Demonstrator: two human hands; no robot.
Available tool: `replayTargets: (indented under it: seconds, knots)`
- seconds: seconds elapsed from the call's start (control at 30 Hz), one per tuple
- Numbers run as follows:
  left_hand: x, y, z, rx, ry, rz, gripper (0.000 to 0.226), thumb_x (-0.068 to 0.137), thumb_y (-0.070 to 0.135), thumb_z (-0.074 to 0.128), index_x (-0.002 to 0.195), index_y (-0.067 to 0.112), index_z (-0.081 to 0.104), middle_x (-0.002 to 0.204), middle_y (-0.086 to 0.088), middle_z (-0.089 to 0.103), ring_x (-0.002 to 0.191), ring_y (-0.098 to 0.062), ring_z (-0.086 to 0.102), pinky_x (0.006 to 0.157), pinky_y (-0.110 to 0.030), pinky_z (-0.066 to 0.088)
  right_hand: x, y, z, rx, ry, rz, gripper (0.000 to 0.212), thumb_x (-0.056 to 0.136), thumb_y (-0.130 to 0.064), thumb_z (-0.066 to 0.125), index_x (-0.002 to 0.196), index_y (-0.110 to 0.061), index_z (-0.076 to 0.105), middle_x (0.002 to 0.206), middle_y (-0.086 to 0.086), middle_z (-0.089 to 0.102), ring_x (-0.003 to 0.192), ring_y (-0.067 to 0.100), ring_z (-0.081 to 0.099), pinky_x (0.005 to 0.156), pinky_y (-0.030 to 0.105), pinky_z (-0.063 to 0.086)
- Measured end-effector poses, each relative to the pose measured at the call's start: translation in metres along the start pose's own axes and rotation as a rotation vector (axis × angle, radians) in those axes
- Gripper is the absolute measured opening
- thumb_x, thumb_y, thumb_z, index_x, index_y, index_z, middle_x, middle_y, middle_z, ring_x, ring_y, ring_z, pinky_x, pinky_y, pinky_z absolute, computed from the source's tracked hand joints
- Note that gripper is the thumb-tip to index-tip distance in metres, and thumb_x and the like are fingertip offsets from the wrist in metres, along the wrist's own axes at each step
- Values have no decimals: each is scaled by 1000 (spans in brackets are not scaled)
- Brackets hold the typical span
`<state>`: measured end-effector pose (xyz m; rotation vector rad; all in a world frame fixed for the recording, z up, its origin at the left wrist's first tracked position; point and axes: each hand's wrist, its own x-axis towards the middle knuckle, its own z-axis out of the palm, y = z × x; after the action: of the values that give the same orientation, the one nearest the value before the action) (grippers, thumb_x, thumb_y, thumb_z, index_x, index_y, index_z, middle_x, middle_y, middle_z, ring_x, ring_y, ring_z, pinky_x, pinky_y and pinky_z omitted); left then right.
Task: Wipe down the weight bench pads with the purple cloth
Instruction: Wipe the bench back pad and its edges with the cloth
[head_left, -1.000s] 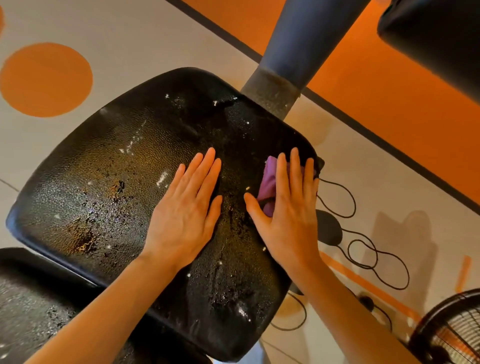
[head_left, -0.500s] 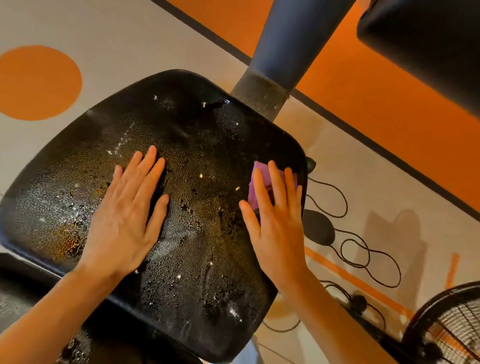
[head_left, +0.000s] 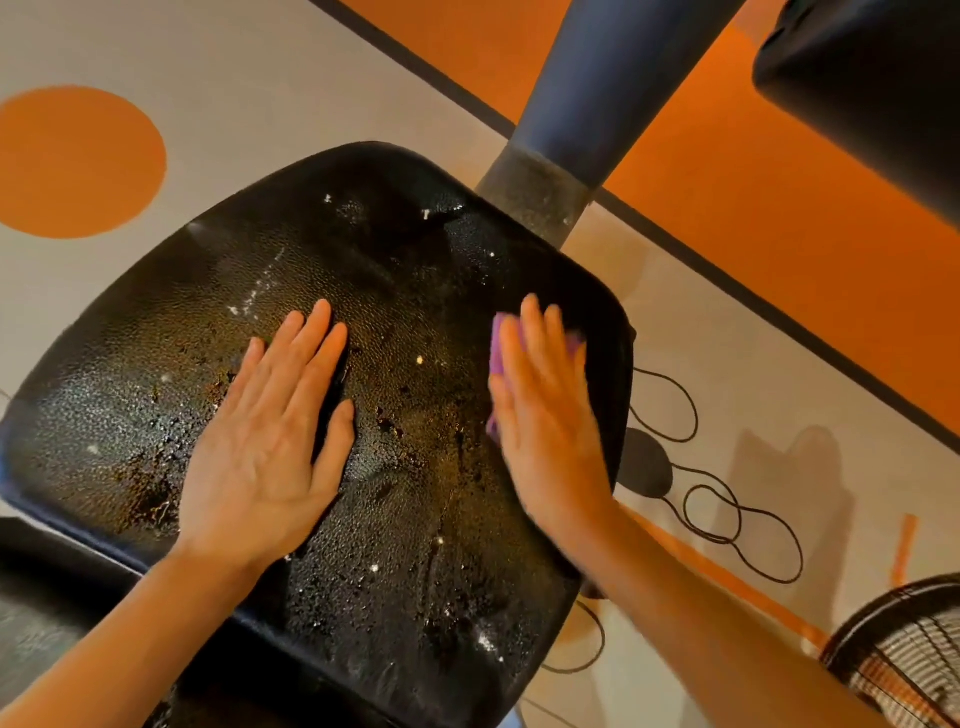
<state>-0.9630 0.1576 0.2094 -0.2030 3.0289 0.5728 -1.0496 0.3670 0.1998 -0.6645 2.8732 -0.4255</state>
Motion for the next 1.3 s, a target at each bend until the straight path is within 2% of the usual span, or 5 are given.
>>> replayTargets:
  seconds: [0.13,0.33,0.53,0.7,1.3]
  knots:
    - [0,-1,2,2,-8,7,59,100,39,30,154,15,22,163,0,15,152,-15,9,125,-37,8,93,11,-9,-41,137,374,50,104,-29,22,148,-6,26,158,16,17,147,31,11,120,50,8]
    - [0,-1,0,6,-22,-2,60,100,40,32,155,17,21,164,2,13,152,-13,7,125,-34,6,-16,-20,-2,-73,33,-168,52,98,-18,36,147,-5,26,155,16,21,145,32,14,116,53,24]
    - [0,-2,1,19,-24,-5,59,101,40,31,155,17,21,164,2,13,152,-13,7,125,-34,5,101,-1,-3,-15,158,329,50,103,-28,22,146,-5,30,156,17,24,146,31,18,118,52,17]
    - [0,-2,0,7,-15,-6,59,101,40,32,154,17,22,163,1,14,152,-13,8,125,-32,4,-1,-25,7,-27,-12,-158,54,100,-27,30,149,-7,18,157,15,22,147,30,15,119,48,15]
    - [-1,-2,1,-23,26,17,58,101,39,33,154,18,23,163,1,17,152,-12,9,125,-32,6,83,-53,18,29,175,113,51,103,-26,30,149,-5,24,157,16,19,147,30,12,120,50,11]
